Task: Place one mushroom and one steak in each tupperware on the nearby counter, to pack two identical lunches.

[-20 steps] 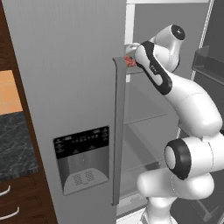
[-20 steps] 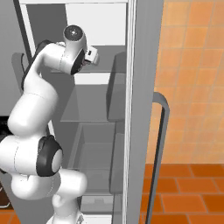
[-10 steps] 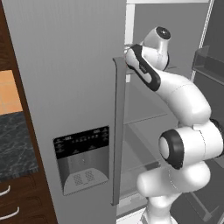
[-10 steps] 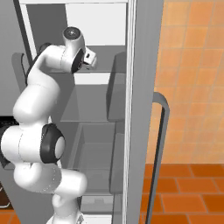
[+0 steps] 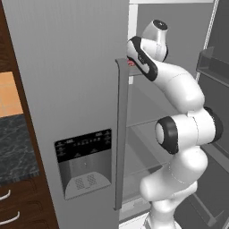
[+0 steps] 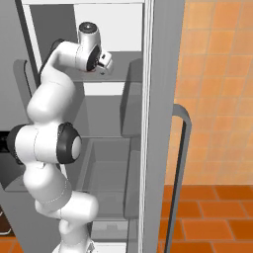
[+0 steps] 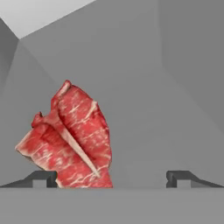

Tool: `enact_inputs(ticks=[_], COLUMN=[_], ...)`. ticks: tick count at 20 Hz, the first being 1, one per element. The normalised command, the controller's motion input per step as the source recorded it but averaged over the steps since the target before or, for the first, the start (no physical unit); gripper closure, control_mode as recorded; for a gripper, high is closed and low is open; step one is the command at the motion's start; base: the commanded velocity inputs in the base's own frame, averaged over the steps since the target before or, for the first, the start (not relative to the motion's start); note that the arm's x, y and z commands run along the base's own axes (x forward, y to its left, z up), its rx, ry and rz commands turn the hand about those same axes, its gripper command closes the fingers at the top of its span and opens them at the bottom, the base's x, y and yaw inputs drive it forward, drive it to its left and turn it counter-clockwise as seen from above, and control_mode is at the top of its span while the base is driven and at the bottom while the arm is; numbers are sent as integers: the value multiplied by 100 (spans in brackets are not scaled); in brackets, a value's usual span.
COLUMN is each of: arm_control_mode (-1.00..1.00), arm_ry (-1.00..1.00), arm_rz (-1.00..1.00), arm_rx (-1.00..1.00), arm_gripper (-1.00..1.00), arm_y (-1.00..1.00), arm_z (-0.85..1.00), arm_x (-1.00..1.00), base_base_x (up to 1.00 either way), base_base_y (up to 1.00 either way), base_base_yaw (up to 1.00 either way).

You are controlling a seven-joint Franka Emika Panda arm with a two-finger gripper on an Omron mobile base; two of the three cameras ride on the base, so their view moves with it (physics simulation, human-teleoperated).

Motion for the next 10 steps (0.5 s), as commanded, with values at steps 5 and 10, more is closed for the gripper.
enact_inputs(ticks=[5, 10], arm_control_mode=[-100, -100], arm_ry=[1, -6], arm_rz=[0, 0], arm_rx=[0, 0], arm_gripper=[-100, -100], arm_y=[6, 22], arm_z=[-8, -45], arm_x=[-14, 1], base_base_x=[0, 0], base_base_y=[0, 0], base_base_yaw=[0, 0])
